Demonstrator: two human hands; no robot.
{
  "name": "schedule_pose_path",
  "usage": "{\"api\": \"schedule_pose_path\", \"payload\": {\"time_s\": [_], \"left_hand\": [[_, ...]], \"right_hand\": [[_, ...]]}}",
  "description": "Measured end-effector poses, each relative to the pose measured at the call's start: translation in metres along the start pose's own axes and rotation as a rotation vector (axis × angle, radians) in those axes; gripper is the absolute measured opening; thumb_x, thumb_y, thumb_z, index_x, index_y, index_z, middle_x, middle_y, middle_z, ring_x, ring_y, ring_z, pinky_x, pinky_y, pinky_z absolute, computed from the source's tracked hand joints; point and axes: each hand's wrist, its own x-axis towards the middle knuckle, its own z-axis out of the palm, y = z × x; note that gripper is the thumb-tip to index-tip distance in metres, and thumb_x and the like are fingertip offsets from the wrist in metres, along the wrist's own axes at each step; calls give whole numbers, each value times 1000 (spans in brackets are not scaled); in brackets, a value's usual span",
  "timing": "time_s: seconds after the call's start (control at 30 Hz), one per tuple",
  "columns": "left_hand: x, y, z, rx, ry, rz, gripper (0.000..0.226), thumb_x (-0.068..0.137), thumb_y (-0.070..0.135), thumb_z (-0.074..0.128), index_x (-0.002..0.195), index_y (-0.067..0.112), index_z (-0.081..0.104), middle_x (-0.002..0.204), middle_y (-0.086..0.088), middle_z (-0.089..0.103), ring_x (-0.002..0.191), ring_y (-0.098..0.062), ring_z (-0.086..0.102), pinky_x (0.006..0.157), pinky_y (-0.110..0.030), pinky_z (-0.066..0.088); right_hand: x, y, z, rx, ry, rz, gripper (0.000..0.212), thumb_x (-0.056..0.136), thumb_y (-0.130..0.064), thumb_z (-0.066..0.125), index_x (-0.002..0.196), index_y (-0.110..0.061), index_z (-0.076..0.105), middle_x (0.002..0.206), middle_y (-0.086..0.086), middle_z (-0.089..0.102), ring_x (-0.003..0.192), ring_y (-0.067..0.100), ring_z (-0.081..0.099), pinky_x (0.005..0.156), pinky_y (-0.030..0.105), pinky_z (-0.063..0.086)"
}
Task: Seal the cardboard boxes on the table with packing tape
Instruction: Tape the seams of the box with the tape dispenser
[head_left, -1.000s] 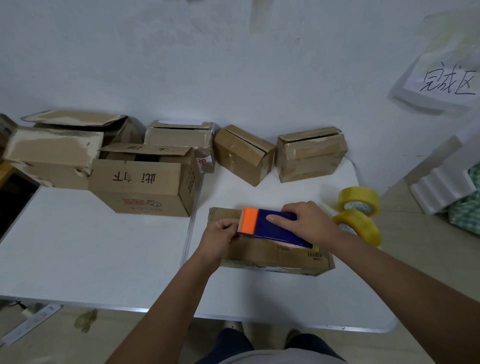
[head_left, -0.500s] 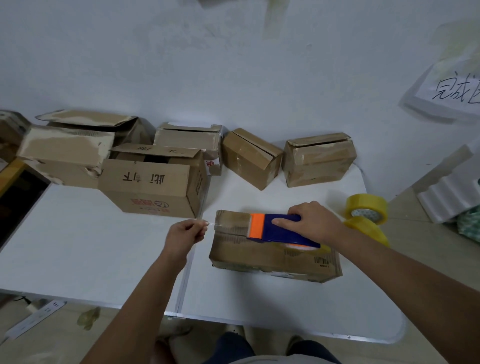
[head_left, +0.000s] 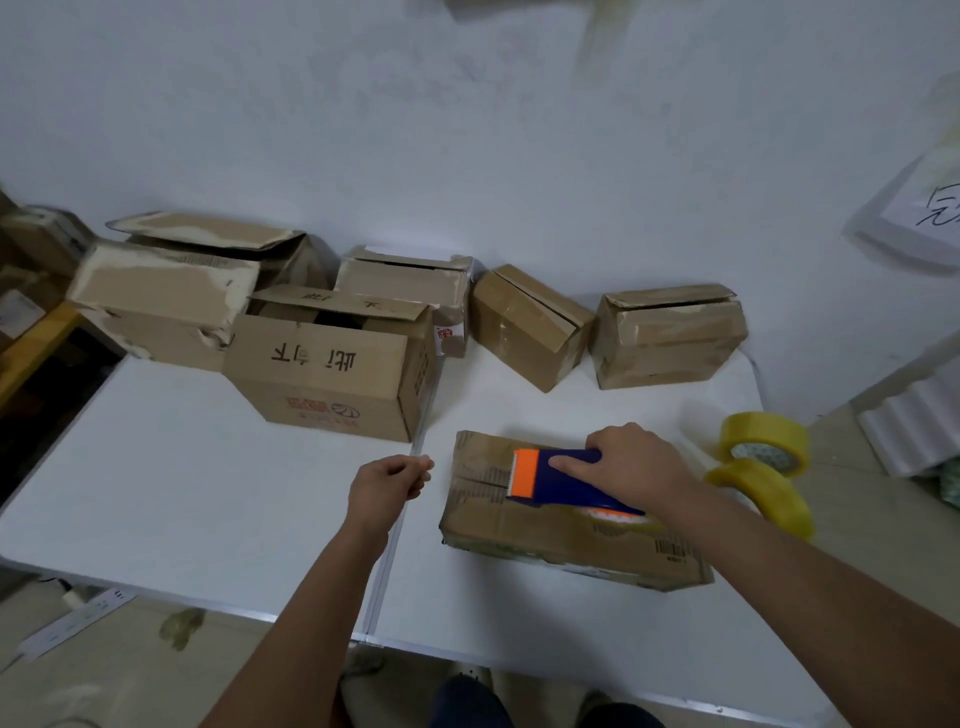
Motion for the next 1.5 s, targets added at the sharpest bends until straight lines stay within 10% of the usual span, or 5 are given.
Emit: {"api": "schedule_pose_path", "payload": {"time_s": [0.9,1.13,1.27,1.37,1.5], "left_hand": [[17,-39,32,439,-78,-134,22,98,28,60,112,11,58,117,-9,58,98,-27,65,89,-39,54],[-47,-19,35,440,-303,169,47,105,39,40,150,33,29,122,17,52,111,-2,50,72,-1,43],[-37,-29,32,557,-447,141,59,98,55,38,149,27,32,134,2,60,120,-16,59,76,-3,45],[-20,-33,14,728,-487,188,92,87,71,43,159,23,10,163,-1,23,146,-17,31,113,-31,33],[-5,-17,15,1111,-493,758,123,76,83,52,157,19,-15,163,1,-23,150,-14,-22,121,-39,-10]], "right_hand": [[11,-7,8,-20,-8,50,57,85,-74,47,85,-20,64,72,-7,59,70,12,59,59,25,44],[12,-7,8,2,-14,39,57,85,-73,47,90,-19,64,77,-6,63,73,14,62,63,25,48],[10,-8,7,4,-8,40,57,85,-73,47,88,-19,64,77,-5,62,74,14,62,63,26,48],[8,-7,6,15,-19,43,53,86,-72,49,88,-20,61,74,-8,56,74,13,60,58,24,40],[10,-8,5,9,-24,40,56,85,-74,46,86,-20,62,77,-6,60,73,12,60,61,24,42]]}}
